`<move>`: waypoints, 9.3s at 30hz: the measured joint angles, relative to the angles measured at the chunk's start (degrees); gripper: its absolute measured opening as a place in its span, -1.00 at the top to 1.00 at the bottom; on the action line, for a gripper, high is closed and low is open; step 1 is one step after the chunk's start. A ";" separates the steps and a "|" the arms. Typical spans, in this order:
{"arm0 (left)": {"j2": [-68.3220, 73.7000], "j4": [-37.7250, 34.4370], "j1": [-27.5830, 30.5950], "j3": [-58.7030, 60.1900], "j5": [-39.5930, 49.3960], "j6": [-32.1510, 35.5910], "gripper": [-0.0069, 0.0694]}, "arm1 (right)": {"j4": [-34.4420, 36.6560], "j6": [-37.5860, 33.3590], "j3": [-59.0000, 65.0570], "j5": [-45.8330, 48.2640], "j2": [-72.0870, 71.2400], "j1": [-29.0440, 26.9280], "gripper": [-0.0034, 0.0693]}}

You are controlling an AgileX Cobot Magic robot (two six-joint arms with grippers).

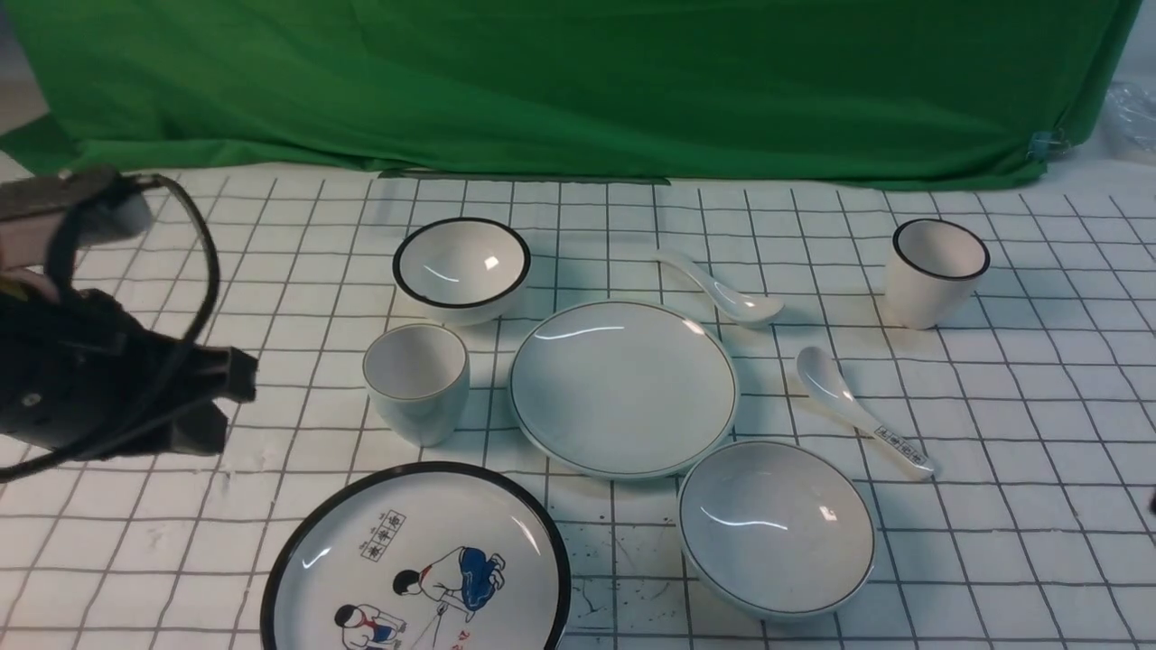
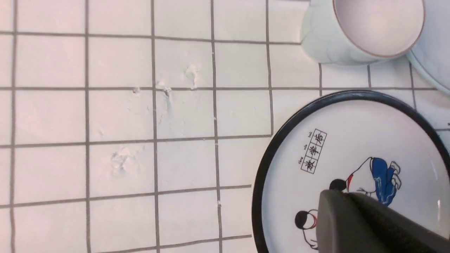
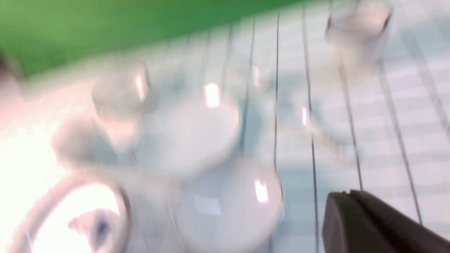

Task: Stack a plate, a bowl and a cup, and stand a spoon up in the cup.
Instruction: Use the right arm to grab a blue rice bowl, then use the right arm to put the blue rice bowl into the blue large plate in the middle, then use the left arm to grab a blue teacup, then use the left arm to put the blue teacup into the blue rice bowl in the middle, then use the right arm to grab a blue soup spoon, then use the right arm to put the blue soup spoon into the blue teacup in the middle

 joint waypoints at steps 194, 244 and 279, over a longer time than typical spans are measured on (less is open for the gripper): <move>6.80 13.67 -22.17 -35.12 20.85 -7.00 0.82 | -6.03 -24.86 -93.06 15.69 105.13 4.13 -0.49; -34.63 24.00 -22.17 7.86 -0.63 -24.04 0.82 | 2.80 -18.81 -46.84 -25.82 61.13 14.28 0.32; -36.23 27.76 -22.17 10.89 -6.62 -26.70 0.82 | 2.12 -12.91 -27.90 -82.84 78.84 20.22 0.32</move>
